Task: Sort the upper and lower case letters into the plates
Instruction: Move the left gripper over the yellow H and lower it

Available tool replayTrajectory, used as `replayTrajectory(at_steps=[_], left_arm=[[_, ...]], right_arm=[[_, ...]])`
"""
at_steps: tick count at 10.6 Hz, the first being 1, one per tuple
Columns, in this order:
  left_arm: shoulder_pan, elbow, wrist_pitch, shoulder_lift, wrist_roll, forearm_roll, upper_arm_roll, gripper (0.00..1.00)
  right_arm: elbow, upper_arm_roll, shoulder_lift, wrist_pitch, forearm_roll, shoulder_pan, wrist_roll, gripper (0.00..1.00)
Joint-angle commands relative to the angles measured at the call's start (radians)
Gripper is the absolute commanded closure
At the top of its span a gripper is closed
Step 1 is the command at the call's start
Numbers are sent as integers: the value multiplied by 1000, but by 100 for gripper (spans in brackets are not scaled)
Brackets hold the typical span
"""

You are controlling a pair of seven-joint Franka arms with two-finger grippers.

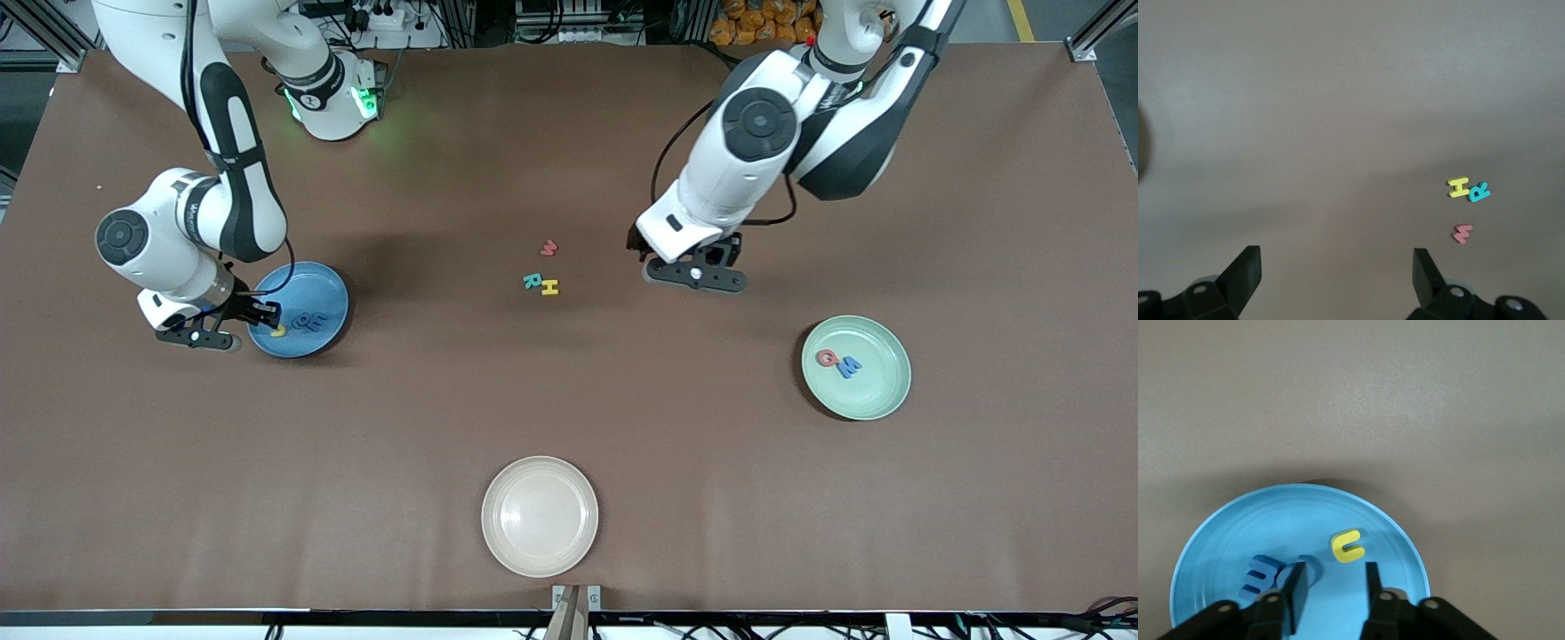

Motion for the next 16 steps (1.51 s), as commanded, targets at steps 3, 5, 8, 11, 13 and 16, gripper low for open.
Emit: replayTrajectory(at_steps=[3, 5, 8, 11, 13, 16], left_arm=[[-89, 9, 74, 60, -350, 29, 4, 0], [-157, 12, 117, 96, -562, 55, 45, 0], [-302, 75, 129, 199, -916, 151, 135, 0], [-417, 136, 129, 273, -1169, 142, 226, 0], [-471, 193, 129, 343, -1390, 142, 267, 0], [-493, 261, 145, 412, -1659, 138, 275, 0]], right_arm=[[-5, 10, -26, -12, 65, 1, -32, 0], [8, 12, -50, -34, 70, 1, -28, 0], [52, 10, -86, -118, 122, 15, -20, 0], [162, 10, -98, -274, 120, 25, 81, 0], [172, 4, -101, -275, 119, 82, 158, 0], [172, 1, -101, -273, 110, 185, 308, 0]])
